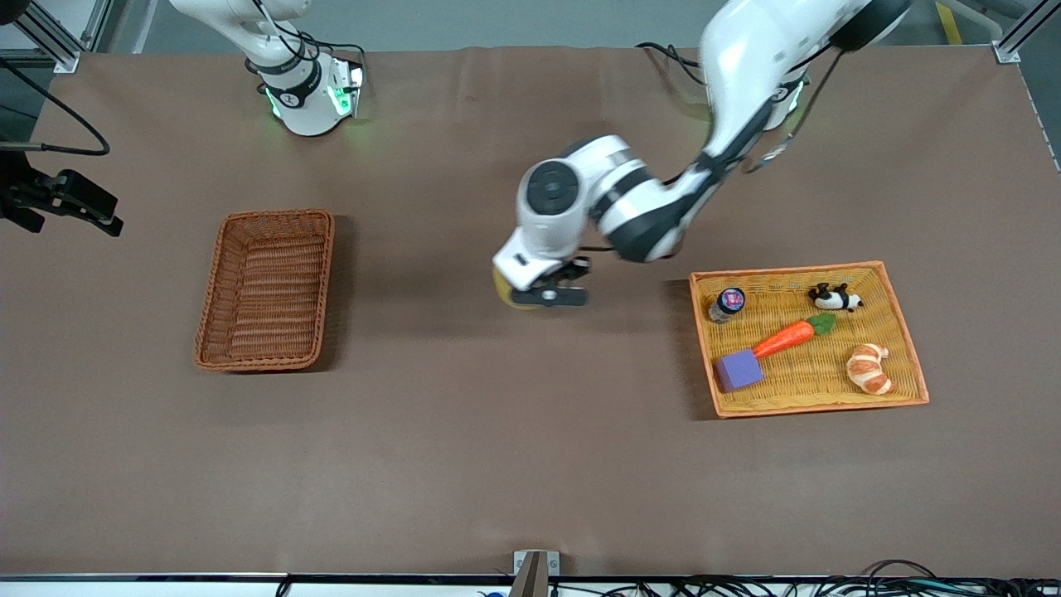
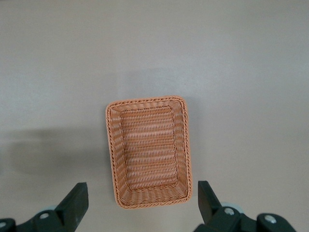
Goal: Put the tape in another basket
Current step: 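Carry the tape roll to the table middle and release it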
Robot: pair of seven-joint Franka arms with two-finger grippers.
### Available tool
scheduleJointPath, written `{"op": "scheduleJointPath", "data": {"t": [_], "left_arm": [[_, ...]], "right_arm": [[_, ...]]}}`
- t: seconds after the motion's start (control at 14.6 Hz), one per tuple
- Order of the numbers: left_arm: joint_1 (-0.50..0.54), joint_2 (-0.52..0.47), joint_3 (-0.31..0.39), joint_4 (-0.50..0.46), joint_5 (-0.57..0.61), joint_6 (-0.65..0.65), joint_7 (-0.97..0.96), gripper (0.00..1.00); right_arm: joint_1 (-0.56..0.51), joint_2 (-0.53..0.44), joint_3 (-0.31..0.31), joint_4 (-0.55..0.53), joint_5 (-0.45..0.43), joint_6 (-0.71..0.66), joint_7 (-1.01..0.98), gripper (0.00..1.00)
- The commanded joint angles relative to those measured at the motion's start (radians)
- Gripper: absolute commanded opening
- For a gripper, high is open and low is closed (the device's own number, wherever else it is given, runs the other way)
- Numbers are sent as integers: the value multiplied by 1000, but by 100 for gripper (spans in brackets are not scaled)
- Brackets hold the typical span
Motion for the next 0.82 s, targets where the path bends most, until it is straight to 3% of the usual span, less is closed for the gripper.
{"op": "scheduleJointPath", "data": {"t": [0.0,0.27,0.34,0.41,0.48,0.55,0.75], "left_arm": [[-64,143,5,176,27,-19,8,6],[-124,232,64,239,29,105,33,15],[-123,237,65,236,27,128,34,27],[-116,237,67,236,27,137,60,55],[-109,229,67,230,27,141,83,94],[-94,220,67,226,23,130,74,100],[-38,138,51,219,23,124,76,100]], "right_arm": [[-11,-12,3,-11,22,-1,-9,100],[-7,-12,3,-11,22,-4,-8,100],[-8,-12,3,-11,22,-4,-8,100],[-8,-12,3,-11,22,-2,-8,100],[-10,-12,3,-11,22,-1,-8,100],[-10,-12,3,-11,22,-1,-8,100],[-7,-12,3,-11,22,-1,-8,100]]}}
